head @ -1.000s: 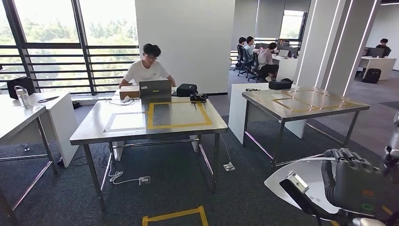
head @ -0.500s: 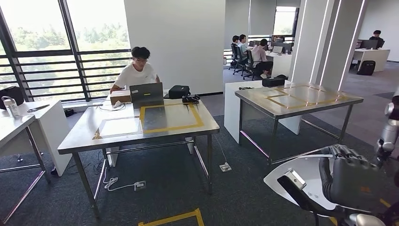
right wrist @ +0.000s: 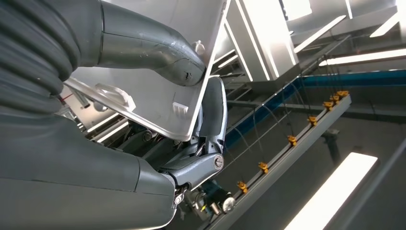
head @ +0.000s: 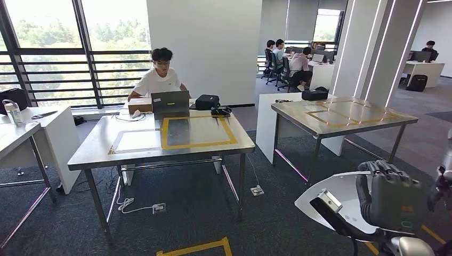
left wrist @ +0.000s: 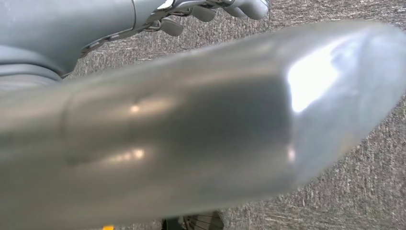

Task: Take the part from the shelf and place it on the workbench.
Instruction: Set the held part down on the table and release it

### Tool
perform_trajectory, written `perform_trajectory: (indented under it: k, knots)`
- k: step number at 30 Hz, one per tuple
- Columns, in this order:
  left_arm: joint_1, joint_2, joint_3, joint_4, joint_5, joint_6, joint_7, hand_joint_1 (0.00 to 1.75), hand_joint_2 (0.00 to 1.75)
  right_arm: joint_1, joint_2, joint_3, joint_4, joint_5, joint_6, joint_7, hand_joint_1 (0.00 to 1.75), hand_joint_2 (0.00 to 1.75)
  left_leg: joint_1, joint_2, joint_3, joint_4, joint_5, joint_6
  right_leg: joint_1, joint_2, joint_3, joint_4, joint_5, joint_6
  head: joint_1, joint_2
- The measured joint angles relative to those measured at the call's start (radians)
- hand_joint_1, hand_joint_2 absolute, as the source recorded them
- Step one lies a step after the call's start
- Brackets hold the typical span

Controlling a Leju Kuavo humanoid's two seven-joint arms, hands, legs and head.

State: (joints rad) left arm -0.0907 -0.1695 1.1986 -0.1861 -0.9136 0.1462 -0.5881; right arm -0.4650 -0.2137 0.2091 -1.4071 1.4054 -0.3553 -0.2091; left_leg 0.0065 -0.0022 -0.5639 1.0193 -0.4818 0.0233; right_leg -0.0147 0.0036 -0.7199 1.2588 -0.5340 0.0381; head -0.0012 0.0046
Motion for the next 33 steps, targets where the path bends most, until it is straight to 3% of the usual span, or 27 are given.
perform_trajectory:
  k: [1, 3, 4, 8, 10, 12, 13, 14, 15, 17, 19, 22, 24, 25, 28, 29, 30, 32, 33]
  knots:
    - [0.0, 0.0, 0.0, 0.0, 0.0, 0.0, 0.0, 0.0, 0.0, -0.006, 0.001, 0.004, 0.007, -0.004, 0.0, -0.007, 1.4, 1.75, 0.0, 0.0, 0.007, 0.001, -0.006, -0.003, -0.001, -0.002, 0.028, -0.074, 0.047, -0.002, 0.0, 0.0]
    - [-0.001, -0.001, 0.0, 0.0, 0.0, 0.0, -0.001, 0.0, 0.0, -0.023, 0.003, 0.014, 0.026, -0.01, 0.0, -0.018, 1.4, 1.75, -0.003, 0.0, 0.015, 0.005, -0.019, -0.014, 0.002, -0.005, 0.081, -0.193, 0.094, -0.009, 0.0, 0.0]
    - [-0.002, 0.0, 0.0, 0.0, 0.0, 0.0, -0.001, 0.0, 0.0, -0.03, 0.005, 0.02, 0.035, -0.012, -0.001, -0.021, 1.4, 1.75, -0.004, 0.0, 0.015, 0.005, -0.023, -0.02, 0.004, -0.005, 0.095, -0.223, 0.097, -0.015, 0.0, 0.0]
    - [-0.004, 0.0, 0.0, 0.0, 0.0, 0.0, 0.001, 0.0, 0.0, -0.045, 0.016, 0.037, 0.061, -0.011, -0.004, -0.022, 1.4, 1.75, -0.004, 0.003, 0.014, 0.016, -0.039, -0.042, 0.004, -0.001, 0.108, -0.234, 0.083, -0.041, -0.004, 0.0]
    - [-0.004, 0.0, 0.0, 0.0, 0.0, 0.0, 0.005, 0.0, 0.0, -0.051, 0.025, 0.045, 0.069, -0.006, -0.007, -0.021, 1.4, 1.75, -0.003, 0.002, -0.027, 0.102, -0.078, -0.051, 0.002, -0.002, 0.119, -0.238, 0.077, -0.055, -0.004, 0.0]
    - [-0.002, -0.001, 0.0, 0.0, -0.001, 0.0, 0.008, 0.0, 0.0, -0.054, 0.035, 0.056, 0.078, -0.002, -0.007, -0.023, 1.4, 1.75, -0.003, 0.002, -0.107, 0.235, -0.122, -0.056, 0.004, -0.002, 0.127, -0.238, 0.069, -0.063, -0.005, 0.0]
    - [-0.001, -0.001, 0.0, 0.0, -0.002, 0.0, 0.008, 0.0, 0.0, -0.055, 0.041, 0.062, 0.083, 0.001, -0.005, -0.025, 1.4, 1.75, -0.002, 0.002, -0.139, 0.279, -0.126, -0.056, 0.005, -0.001, 0.132, -0.238, 0.064, -0.065, -0.005, 0.0]
    - [-0.001, 0.0, 0.0, 0.0, -0.003, 0.0, 0.008, 0.0, 0.0, -0.057, 0.046, 0.068, 0.088, 0.003, -0.002, -0.026, 1.4, 1.75, -0.003, 0.002, -0.155, 0.29, -0.11, -0.056, 0.005, 0.0, 0.139, -0.238, 0.059, -0.065, -0.005, 0.0]
    - [0.0, 0.0, 0.0, 0.0, -0.004, 0.0, 0.007, 0.0, 0.0, -0.062, 0.052, 0.074, 0.093, 0.005, 0.001, -0.028, 1.4, 1.75, -0.003, 0.002, -0.152, 0.26, -0.073, -0.054, 0.006, 0.002, 0.147, -0.237, 0.053, -0.064, -0.006, 0.0]
    - [0.0, 0.0, 0.0, 0.0, -0.008, 0.0, 0.004, 0.0, 0.0, -0.077, 0.065, 0.087, 0.104, 0.008, 0.006, -0.031, 1.4, 1.75, -0.005, 0.001, -0.109, 0.129, 0.016, -0.044, 0.007, 0.004, 0.164, -0.236, 0.039, -0.059, -0.006, 0.0]
    - [-0.001, 0.001, 0.0, 0.0, -0.01, -0.001, 0.002, 0.0, 0.0, -0.096, 0.076, 0.1, 0.117, 0.011, 0.011, -0.034, 1.4, 1.75, -0.008, 0.001, -0.069, 0.03, 0.054, -0.034, 0.011, 0.006, 0.172, -0.233, 0.027, -0.051, -0.005, 0.0]
    - [-0.003, 0.0, 0.0, 0.0, -0.012, -0.001, 0.003, 0.0, 0.0, -0.115, 0.087, 0.117, 0.134, 0.012, 0.018, -0.037, 1.4, 1.75, -0.007, -0.001, -0.058, 0.009, 0.047, -0.022, 0.011, 0.007, 0.174, -0.236, 0.018, -0.035, -0.005, 0.0]
    - [-0.003, -0.001, 0.001, 0.0, -0.017, -0.001, 0.008, 0.0, 0.0, -0.127, 0.092, 0.125, 0.142, 0.009, 0.019, -0.039, 1.4, 1.75, -0.001, -0.002, -0.047, 0.0, 0.045, -0.01, 0.01, 0.004, 0.161, -0.204, 0.0, -0.024, -0.004, 0.0]
    - [-0.003, -0.002, 0.001, 0.0, -0.022, -0.001, 0.011, 0.0, 0.0, -0.134, 0.093, 0.13, 0.147, 0.007, 0.02, -0.041, 1.4, 1.75, 0.002, -0.002, -0.041, -0.003, 0.042, -0.005, 0.008, 0.003, 0.137, -0.16, -0.019, -0.018, -0.002, 0.0]
    - [-0.003, -0.001, 0.001, 0.0, -0.032, -0.004, 0.016, 0.0, 0.0, -0.147, 0.099, 0.151, 0.173, 0.0, 0.027, -0.049, 1.4, 1.75, 0.002, -0.002, -0.029, -0.003, 0.029, 0.0, 0.002, 0.001, 0.016, 0.036, -0.078, -0.006, 0.001, 0.0]
    - [-0.003, -0.001, 0.001, 0.0, -0.034, -0.006, 0.016, 0.0, 0.0, -0.149, 0.102, 0.157, 0.18, -0.003, 0.03, -0.051, 1.4, 1.75, 0.002, -0.002, -0.024, -0.002, 0.023, -0.001, 0.0, 0.001, -0.011, 0.063, -0.07, -0.004, 0.001, 0.0]
    - [-0.003, -0.001, 0.001, 0.0, -0.035, -0.008, 0.016, 0.0, 0.0, -0.154, 0.105, 0.163, 0.187, -0.006, 0.032, -0.054, 1.4, 1.75, 0.002, -0.003, -0.018, 0.0, 0.017, -0.003, -0.002, 0.0, -0.014, 0.045, -0.04, -0.003, 0.001, 0.0]
    - [-0.003, -0.001, 0.0, 0.0, -0.038, -0.011, 0.013, 0.0, 0.0, -0.173, 0.114, 0.177, 0.202, -0.012, 0.035, -0.059, 1.4, 1.75, 0.004, -0.004, -0.004, 0.006, 0.002, -0.011, -0.004, -0.003, 0.03, -0.087, 0.052, -0.003, 0.001, 0.0]
    - [-0.004, -0.001, 0.0, 0.0, -0.039, -0.013, 0.011, 0.0, 0.0, -0.185, 0.118, 0.185, 0.212, -0.015, 0.035, -0.06, 1.4, 1.75, 0.003, -0.004, 0.0, 0.01, -0.006, -0.017, -0.002, -0.005, 0.057, -0.154, 0.081, -0.005, 0.001, 0.0]
